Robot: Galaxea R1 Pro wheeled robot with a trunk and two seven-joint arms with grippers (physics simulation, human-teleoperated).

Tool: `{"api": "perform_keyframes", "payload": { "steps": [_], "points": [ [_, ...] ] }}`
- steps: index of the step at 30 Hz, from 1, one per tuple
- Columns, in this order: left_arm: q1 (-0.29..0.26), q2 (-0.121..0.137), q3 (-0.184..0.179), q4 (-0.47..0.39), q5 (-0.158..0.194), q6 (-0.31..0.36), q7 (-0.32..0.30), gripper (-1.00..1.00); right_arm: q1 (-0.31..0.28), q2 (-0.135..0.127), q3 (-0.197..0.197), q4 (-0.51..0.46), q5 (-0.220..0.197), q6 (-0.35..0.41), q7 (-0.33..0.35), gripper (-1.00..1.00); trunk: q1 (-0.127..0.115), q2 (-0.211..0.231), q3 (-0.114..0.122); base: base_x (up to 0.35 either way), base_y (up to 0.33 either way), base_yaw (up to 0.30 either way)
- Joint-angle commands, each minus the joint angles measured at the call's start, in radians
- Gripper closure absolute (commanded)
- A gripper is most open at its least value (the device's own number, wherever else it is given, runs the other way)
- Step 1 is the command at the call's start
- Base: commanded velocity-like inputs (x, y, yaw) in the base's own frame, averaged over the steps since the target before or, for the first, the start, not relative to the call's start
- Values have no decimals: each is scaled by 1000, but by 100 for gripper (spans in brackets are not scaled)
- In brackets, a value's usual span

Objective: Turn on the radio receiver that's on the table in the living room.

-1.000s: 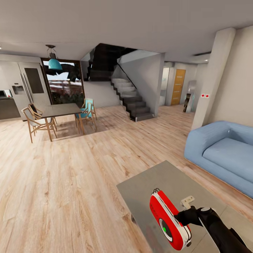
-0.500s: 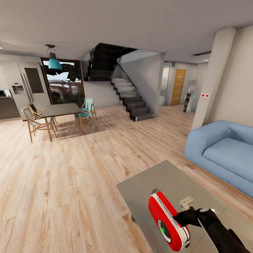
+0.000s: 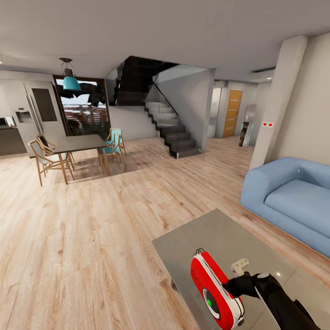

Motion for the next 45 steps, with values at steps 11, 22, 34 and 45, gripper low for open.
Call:
{"api": "perform_keyframes", "payload": {
  "steps": [11,22,34,45],
  "points": [
    [0,0,-1,0,-1,1,0,100,0,0,-1,-1,-3,0,-1,100,12,-21,-9,0,0,0],
    [0,0,-1,0,-1,1,0,100,0,0,1,0,-2,1,-33,100,12,-21,-9,0,0,0],
    [0,0,-1,0,-1,1,0,100,0,1,2,-1,-2,1,-43,100,27,-49,-22,0,0,0],
    [0,0,-1,0,-1,1,0,100,0,0,2,0,-3,0,-42,100,27,-49,-22,0,0,0]
  ]
}}
